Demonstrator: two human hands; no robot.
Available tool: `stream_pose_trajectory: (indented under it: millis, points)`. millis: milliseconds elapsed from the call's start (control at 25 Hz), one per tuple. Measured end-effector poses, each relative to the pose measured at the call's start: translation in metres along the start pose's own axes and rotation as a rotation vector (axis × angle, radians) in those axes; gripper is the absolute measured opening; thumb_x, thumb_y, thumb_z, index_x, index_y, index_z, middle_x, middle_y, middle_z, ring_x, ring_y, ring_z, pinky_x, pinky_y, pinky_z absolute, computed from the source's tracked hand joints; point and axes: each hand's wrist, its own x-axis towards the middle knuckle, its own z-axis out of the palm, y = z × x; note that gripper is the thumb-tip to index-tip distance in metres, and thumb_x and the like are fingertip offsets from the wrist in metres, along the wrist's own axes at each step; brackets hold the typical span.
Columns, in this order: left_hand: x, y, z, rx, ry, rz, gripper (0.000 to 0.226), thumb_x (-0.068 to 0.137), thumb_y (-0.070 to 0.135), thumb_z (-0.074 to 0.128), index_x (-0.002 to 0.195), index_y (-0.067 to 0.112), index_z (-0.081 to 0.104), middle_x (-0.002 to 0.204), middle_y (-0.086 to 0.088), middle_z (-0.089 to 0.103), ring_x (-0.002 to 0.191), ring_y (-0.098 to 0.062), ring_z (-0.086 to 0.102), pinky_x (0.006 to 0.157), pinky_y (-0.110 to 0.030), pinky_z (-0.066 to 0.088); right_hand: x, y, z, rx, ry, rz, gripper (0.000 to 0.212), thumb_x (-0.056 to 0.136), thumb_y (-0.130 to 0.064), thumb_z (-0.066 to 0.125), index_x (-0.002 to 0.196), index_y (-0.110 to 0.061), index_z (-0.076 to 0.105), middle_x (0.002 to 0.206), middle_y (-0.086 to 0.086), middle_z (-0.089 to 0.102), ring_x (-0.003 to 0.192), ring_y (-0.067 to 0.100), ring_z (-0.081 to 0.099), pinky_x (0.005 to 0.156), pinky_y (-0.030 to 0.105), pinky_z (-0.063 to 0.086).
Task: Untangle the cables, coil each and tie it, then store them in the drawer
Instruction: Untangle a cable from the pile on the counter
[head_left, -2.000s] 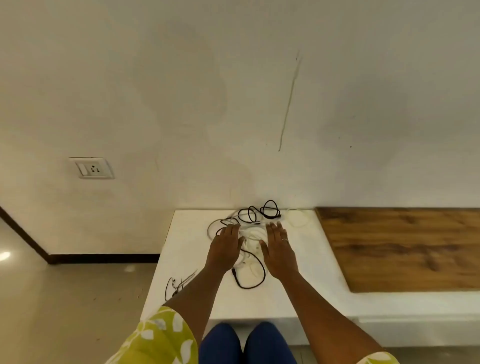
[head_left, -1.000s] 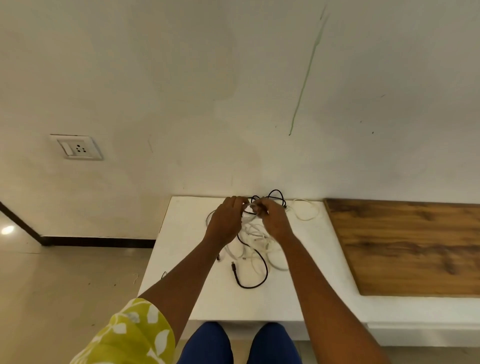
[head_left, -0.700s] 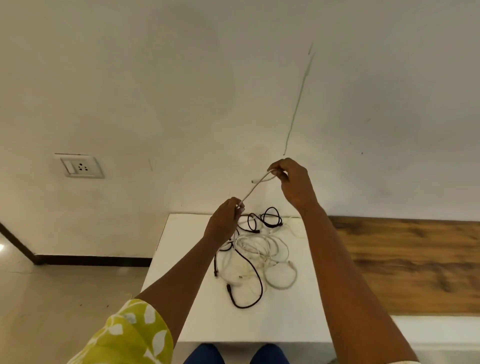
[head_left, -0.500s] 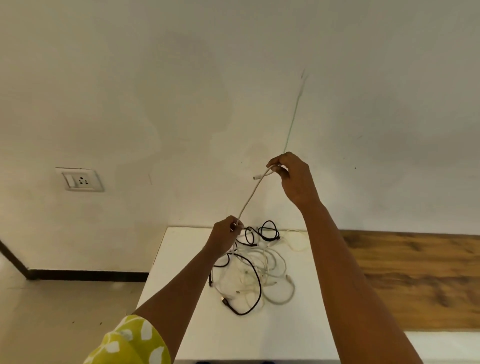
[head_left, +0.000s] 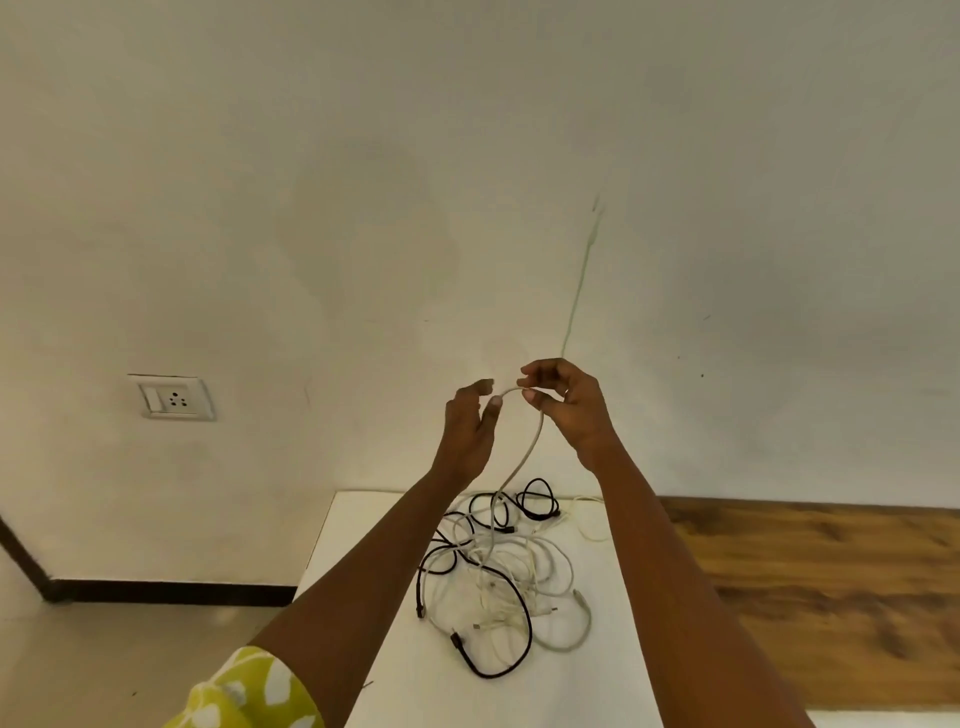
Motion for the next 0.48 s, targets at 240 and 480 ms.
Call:
stream_pose_trajectory:
  millis: [240,480]
  points:
    - [0.009,0.029,-0.007,-0.381,-0.160,-0.329,0.029,0.103,0.029,0.034,0.087,0.014,0.053,0.070,0.000,0.046,0.056,-0.010,0.044,0.058,-0.018,0.042,0.007,-0.003,0.007,-0.021,0.094,-0.001,0.030,0.085,0.010,0.057,0.111,-0.004,0.061,0.110,0.009,0.065,0.091,0.014,0.060,0.074,0.008,0.049]
    - [0.029,0.069,-0.025,-0.600,-0.133,-0.365,0.031,0.103,0.025,0.033,0.078,0.015,0.049,0.061,0.002,0.038,0.039,-0.005,0.032,0.045,-0.018,0.028,-0.003,0.013,0.022,0.033,0.019,0.077,0.025,0.091,0.005,0.048,0.111,-0.005,0.058,0.081,0.007,0.065,0.077,0.018,0.065,0.079,0.021,0.054]
